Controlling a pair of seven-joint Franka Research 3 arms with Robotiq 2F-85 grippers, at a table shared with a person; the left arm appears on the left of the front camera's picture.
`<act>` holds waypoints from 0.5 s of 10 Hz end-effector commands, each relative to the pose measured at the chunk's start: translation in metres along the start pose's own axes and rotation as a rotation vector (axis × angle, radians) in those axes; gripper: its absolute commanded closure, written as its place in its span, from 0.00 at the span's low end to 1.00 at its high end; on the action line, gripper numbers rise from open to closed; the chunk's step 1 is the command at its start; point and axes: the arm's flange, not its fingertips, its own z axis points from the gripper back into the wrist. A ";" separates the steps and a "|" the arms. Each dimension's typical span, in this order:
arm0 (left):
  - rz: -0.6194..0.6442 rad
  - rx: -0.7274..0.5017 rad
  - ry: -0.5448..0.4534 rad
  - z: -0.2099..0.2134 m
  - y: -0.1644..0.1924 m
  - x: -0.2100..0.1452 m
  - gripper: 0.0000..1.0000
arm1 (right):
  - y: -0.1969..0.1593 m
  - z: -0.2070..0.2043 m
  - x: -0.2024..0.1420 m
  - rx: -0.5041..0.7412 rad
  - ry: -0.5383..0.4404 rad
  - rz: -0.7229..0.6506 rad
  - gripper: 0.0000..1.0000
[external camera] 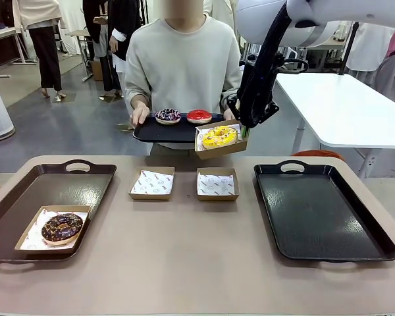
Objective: Individually package the donuts and arrange them on the tray.
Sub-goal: Place the picked Paper togo box on the Handle tray while simultaneously picking up another Paper togo box from the table with the other hand.
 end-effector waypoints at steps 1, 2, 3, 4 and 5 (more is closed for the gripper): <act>0.000 0.000 0.000 0.000 0.000 0.000 0.00 | 0.000 0.000 0.000 0.000 0.000 0.000 0.99; 0.013 0.071 -0.008 -0.012 -0.011 0.010 0.00 | -0.015 0.000 -0.011 -0.010 0.016 0.062 0.99; -0.016 0.133 0.002 -0.024 -0.032 0.021 0.00 | -0.037 0.003 -0.022 -0.020 0.021 0.084 0.99; -0.052 0.176 0.064 -0.041 -0.057 0.031 0.00 | -0.063 0.003 -0.032 -0.017 0.028 0.106 0.99; -0.075 0.222 0.096 -0.058 -0.082 0.043 0.00 | -0.090 0.001 -0.042 0.017 0.036 0.081 0.99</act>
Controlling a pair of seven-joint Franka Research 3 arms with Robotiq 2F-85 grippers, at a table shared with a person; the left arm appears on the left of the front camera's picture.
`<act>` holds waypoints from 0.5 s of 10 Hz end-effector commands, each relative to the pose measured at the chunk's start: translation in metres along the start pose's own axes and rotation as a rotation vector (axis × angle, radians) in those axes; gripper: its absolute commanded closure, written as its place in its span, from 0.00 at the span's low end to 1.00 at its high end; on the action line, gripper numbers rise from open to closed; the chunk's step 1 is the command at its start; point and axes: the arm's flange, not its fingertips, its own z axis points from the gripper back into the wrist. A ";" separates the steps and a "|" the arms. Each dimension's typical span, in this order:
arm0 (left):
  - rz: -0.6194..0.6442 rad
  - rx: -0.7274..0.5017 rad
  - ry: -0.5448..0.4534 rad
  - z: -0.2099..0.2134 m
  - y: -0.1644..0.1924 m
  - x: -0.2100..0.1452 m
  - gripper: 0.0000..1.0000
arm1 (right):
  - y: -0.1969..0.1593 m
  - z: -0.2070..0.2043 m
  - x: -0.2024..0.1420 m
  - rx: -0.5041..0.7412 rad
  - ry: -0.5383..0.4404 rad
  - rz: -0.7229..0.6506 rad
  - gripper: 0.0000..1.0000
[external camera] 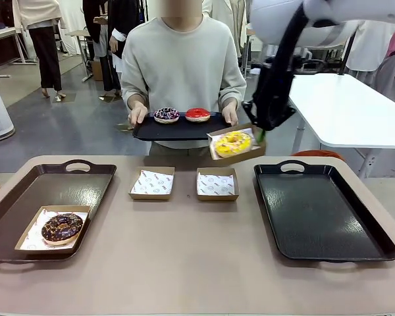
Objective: Individually package the donuts and arrange them on the tray.
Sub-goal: Place the picked Paper togo box on the Handle tray while simultaneously picking up another Paper togo box from the table with the other hand.
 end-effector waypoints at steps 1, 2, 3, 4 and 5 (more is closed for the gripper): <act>-0.043 0.146 0.072 -0.029 -0.053 0.025 0.00 | -0.061 -0.006 -0.038 0.079 -0.001 -0.032 0.99; -0.048 0.208 0.088 -0.049 -0.071 0.037 0.00 | -0.082 -0.010 -0.055 0.095 -0.009 -0.065 0.99; -0.047 0.277 0.111 -0.074 -0.086 0.050 0.00 | -0.100 -0.016 -0.071 0.099 -0.005 -0.115 0.99; -0.053 0.331 0.137 -0.100 -0.100 0.059 0.00 | -0.112 -0.023 -0.087 0.111 -0.011 -0.137 0.99; -0.084 0.405 0.164 -0.132 -0.114 0.063 0.00 | -0.124 -0.033 -0.100 0.118 -0.015 -0.147 0.99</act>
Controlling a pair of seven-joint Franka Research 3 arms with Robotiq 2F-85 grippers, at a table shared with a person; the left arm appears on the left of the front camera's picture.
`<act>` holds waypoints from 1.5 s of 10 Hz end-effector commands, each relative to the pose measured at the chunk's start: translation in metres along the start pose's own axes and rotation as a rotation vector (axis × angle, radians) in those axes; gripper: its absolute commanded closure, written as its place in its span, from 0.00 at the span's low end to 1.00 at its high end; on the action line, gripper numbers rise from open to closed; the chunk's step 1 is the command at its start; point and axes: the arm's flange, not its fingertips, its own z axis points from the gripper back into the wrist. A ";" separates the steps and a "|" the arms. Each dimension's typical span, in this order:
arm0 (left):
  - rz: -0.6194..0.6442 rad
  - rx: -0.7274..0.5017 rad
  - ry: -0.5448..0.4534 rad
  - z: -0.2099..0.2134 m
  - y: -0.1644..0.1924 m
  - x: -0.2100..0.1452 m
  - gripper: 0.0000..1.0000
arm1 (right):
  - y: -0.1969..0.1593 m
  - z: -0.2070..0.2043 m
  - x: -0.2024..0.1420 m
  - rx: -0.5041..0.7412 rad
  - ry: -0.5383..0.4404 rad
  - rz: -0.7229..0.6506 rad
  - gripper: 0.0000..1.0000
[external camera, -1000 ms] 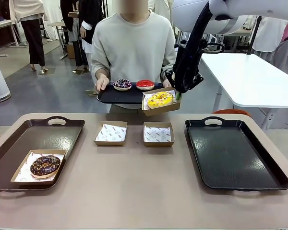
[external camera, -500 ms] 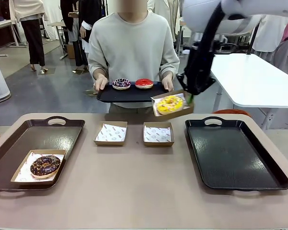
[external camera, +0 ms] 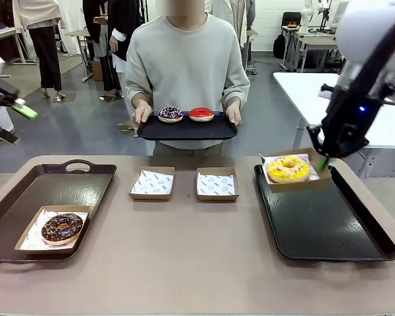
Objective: Individually package the donuts and arrange them on the tray.
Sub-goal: Place the picked Paper togo box on the Handle tray while simultaneously picking up another Paper togo box from the table with the other hand.
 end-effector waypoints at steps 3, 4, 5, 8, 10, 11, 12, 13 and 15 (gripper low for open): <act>-0.046 0.290 0.107 -0.076 -0.060 0.029 0.00 | -0.029 -0.041 -0.011 0.029 -0.022 0.026 0.99; -0.050 0.363 0.130 -0.099 -0.075 0.037 0.00 | -0.034 -0.053 -0.006 0.002 -0.017 0.052 0.99; -0.061 0.422 0.151 -0.119 -0.086 0.043 0.00 | -0.041 -0.062 -0.003 0.007 -0.019 0.055 0.99; -0.112 0.529 0.186 -0.174 -0.102 0.051 0.00 | -0.051 -0.081 0.005 0.011 0.004 0.037 0.99; -0.144 0.588 0.192 -0.211 -0.102 0.056 0.00 | -0.054 -0.091 0.011 -0.019 0.038 0.016 0.99; -0.170 0.614 0.187 -0.228 -0.101 0.057 0.00 | -0.047 -0.082 0.004 -0.003 0.020 0.023 0.99; -0.186 0.648 0.185 -0.247 -0.098 0.057 0.00 | -0.047 -0.082 0.004 -0.003 0.020 0.023 0.99; -0.205 0.685 0.167 -0.265 -0.093 0.058 0.00 | -0.047 -0.082 0.004 -0.003 0.020 0.023 0.99; -0.250 0.717 0.055 -0.290 -0.085 0.077 0.00 | -0.047 -0.082 0.004 -0.003 0.020 0.023 0.99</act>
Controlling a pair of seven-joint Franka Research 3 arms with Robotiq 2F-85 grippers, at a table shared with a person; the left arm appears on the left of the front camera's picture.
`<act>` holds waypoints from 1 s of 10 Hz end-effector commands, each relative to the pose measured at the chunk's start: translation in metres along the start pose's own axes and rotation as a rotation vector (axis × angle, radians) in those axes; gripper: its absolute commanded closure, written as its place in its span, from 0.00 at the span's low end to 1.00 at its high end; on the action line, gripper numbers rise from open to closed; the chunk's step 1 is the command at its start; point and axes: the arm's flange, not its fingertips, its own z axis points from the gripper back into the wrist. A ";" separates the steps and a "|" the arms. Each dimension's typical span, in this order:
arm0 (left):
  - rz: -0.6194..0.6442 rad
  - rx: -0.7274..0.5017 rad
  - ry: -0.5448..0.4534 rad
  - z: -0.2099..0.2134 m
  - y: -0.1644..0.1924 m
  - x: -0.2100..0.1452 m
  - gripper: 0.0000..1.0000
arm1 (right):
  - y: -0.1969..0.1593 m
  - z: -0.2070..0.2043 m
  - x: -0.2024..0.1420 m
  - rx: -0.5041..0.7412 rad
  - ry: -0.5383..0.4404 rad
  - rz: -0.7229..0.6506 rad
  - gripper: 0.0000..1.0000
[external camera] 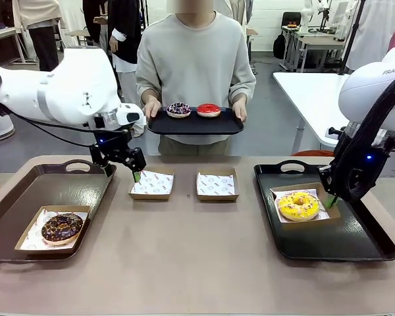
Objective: Individually package the donuts and arrange them on the tray.
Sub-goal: Place the picked Paper togo box on the Handle tray while simultaneously picking up another Paper togo box from the table with the other hand.
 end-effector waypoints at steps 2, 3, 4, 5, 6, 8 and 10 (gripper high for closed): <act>0.078 0.037 -0.074 -0.025 0.012 0.034 0.00 | 0.001 0.001 -0.001 0.002 -0.004 0.003 0.99; 0.099 0.029 -0.081 -0.034 0.019 0.043 0.00 | 0.001 0.001 -0.001 0.002 -0.004 0.003 0.99; 0.119 0.022 -0.075 -0.045 0.025 0.049 0.00 | 0.001 0.001 -0.001 0.002 -0.004 0.003 0.99; 0.118 -0.007 -0.060 -0.051 0.026 0.051 0.00 | 0.001 0.001 -0.001 0.002 -0.004 0.003 0.99; 0.108 -0.038 -0.052 -0.050 0.027 0.048 0.00 | 0.001 0.001 -0.001 0.002 -0.004 0.003 0.99; 0.089 0.006 -0.060 -0.048 0.030 0.043 0.00 | 0.001 0.001 -0.001 0.002 -0.004 0.003 0.99; 0.089 0.006 -0.060 -0.048 0.030 0.043 0.00 | 0.001 0.001 -0.001 0.002 -0.004 0.003 0.99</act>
